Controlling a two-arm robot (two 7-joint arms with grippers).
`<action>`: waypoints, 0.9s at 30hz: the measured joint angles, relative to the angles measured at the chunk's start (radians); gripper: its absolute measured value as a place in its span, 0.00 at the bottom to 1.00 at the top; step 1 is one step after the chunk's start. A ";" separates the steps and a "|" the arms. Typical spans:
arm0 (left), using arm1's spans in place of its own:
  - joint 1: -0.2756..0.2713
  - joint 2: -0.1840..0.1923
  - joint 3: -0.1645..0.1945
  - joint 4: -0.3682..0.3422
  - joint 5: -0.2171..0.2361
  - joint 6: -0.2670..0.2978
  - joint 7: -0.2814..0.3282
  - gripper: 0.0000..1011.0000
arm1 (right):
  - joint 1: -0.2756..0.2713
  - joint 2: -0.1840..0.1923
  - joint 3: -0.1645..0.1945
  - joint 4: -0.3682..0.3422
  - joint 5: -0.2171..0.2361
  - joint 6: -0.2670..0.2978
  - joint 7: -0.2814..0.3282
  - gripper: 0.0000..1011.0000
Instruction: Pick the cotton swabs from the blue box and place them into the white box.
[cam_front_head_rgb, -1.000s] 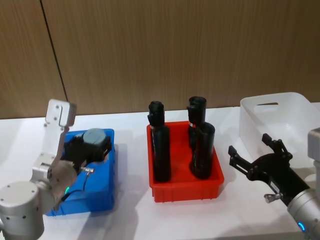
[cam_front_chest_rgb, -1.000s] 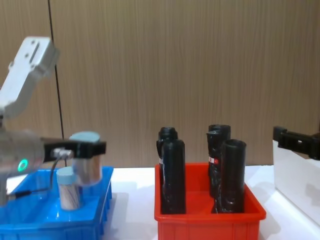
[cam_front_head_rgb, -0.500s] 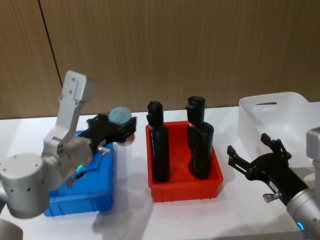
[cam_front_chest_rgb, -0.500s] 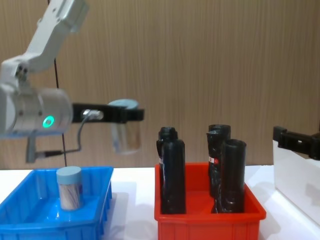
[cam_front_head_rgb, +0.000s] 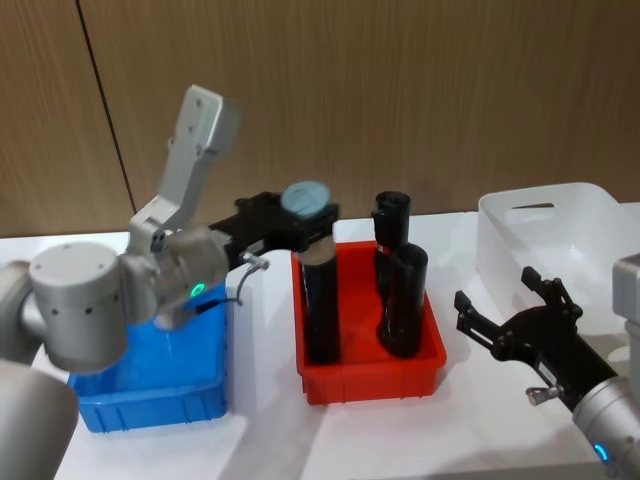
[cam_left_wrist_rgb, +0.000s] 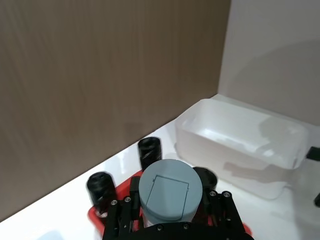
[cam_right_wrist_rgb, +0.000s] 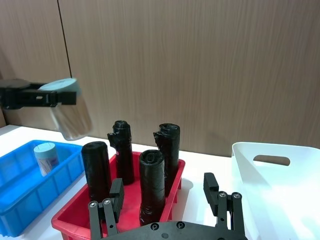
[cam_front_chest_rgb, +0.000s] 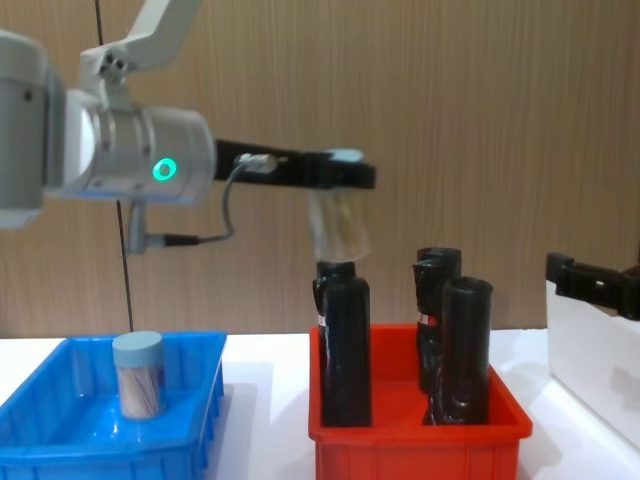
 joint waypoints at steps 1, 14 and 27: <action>-0.013 -0.008 0.002 0.012 -0.004 0.002 -0.015 0.66 | 0.000 0.000 0.000 0.000 0.000 0.000 0.000 0.99; -0.106 -0.065 0.021 0.134 -0.035 -0.002 -0.099 0.66 | 0.000 0.000 0.000 0.000 0.000 0.000 0.000 0.99; -0.151 -0.093 0.030 0.199 -0.047 -0.010 -0.133 0.66 | 0.000 0.000 0.000 0.000 0.000 0.000 0.000 0.99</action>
